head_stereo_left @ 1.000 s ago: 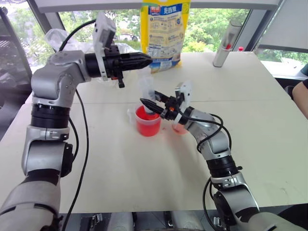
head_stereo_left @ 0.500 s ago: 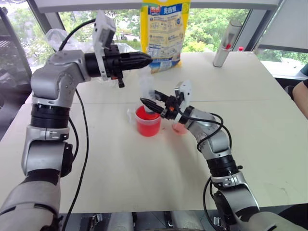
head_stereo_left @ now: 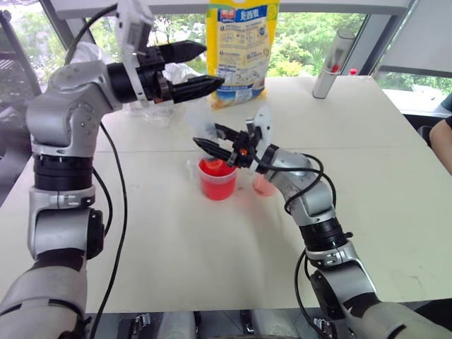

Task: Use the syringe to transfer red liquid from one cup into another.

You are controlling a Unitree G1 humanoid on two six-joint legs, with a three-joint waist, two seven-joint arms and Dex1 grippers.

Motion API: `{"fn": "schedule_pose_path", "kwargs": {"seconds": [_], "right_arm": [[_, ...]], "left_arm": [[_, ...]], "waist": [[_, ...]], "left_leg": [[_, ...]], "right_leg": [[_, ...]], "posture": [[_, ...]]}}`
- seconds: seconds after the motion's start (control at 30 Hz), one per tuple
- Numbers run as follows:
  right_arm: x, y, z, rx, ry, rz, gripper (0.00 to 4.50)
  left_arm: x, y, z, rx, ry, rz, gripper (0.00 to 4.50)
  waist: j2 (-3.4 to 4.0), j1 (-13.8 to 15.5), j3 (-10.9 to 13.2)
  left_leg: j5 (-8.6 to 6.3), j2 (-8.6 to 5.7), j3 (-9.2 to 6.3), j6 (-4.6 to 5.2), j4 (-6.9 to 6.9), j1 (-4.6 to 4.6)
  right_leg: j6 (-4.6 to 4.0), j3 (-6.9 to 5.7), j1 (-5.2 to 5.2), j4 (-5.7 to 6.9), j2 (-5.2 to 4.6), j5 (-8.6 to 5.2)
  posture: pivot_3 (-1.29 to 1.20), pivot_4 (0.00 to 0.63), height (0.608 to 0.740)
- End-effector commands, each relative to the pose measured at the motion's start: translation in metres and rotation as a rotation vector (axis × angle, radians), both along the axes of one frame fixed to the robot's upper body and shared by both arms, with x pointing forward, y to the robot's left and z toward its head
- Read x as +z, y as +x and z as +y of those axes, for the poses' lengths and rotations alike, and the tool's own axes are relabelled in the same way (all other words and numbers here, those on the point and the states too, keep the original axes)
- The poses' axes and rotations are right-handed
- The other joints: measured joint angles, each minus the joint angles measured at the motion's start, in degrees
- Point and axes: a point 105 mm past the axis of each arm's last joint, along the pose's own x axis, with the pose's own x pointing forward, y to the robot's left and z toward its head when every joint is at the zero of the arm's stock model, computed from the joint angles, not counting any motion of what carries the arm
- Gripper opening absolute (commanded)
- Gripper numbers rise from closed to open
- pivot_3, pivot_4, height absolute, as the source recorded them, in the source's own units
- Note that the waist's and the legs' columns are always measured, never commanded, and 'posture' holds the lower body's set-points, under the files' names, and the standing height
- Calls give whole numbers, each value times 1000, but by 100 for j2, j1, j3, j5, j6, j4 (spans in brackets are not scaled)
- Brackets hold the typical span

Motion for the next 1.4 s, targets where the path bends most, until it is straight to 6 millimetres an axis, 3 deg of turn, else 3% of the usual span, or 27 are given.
{"fn": "schedule_pose_path", "kwargs": {"seconds": [0.03, 0.33, 0.53, 0.63, 0.87, 1.07, 1.23, 1.4], "right_arm": [[26, -5, -2, 4, 51, -84, 1357], [30, -4, -13, -36, 70, -81, 1357], [90, -17, -59, -123, 211, -136, 1357], [100, -20, -81, -190, 211, -152, 1357], [74, -21, -114, -307, 137, -108, 1357], [43, -17, -117, -353, 117, -61, 1357], [34, -15, -119, -384, 112, -53, 1357], [28, -16, -118, -399, 108, -53, 1357]], "left_arm": [[19, -10, 12, 26, -60, -54, 4453], [22, -13, 29, 77, -156, -16, 4453], [12, -7, 30, 84, -185, 21, 4453], [8, -5, 22, 62, -180, 30, 4453], [-2, -5, -11, -55, -148, 51, 4453], [8, -5, -35, -147, -132, 24, 4453], [28, -10, -62, -259, -160, 17, 4453], [25, -7, -88, -307, -160, 36, 4453]], "waist": [[0, -5, 0], [0, 4, 0], [0, 18, 0], [-1, 22, -1], [-1, 5, -1], [0, 1, 0], [0, 21, 0], [1, 21, 0]], "left_leg": [[0, 0, 0, 0, 0, 0], [0, 4, 0, 0, 1, 0], [1, 6, -4, -2, 1, -3], [1, 4, -2, -2, 1, -3], [1, -4, 1, -1, 0, -1], [1, -5, 2, -1, -2, -1], [1, -5, 2, -1, 0, -1], [0, -11, 2, -1, 0, -8]], "right_leg": [[0, 0, 0, 0, -1, 0], [0, 0, 0, 1, -5, 0], [0, -1, 0, 1, -12, 0], [0, -1, 2, -1, -11, 0], [0, 3, 5, -5, -5, 0], [0, 5, 3, -6, 8, 0], [1, 4, 4, -6, 10, 0], [2, 1, 5, -14, 8, -1]], "posture": [[0, 150, 740], [0, 150, 740], [0, 150, 740], [0, 150, 740], [0, 150, 740], [0, 150, 740], [0, 150, 740], [0, 150, 740]]}}
